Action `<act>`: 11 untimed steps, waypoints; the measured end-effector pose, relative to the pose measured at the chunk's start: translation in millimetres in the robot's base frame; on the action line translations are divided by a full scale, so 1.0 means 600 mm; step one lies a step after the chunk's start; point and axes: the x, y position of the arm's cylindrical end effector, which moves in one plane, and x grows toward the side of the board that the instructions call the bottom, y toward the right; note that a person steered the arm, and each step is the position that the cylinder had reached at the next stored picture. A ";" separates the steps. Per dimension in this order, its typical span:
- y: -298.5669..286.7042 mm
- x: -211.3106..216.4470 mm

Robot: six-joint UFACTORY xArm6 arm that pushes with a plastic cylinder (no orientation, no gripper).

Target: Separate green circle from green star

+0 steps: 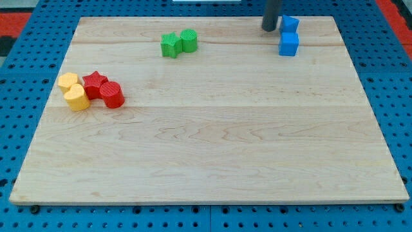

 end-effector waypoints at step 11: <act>-0.309 0.208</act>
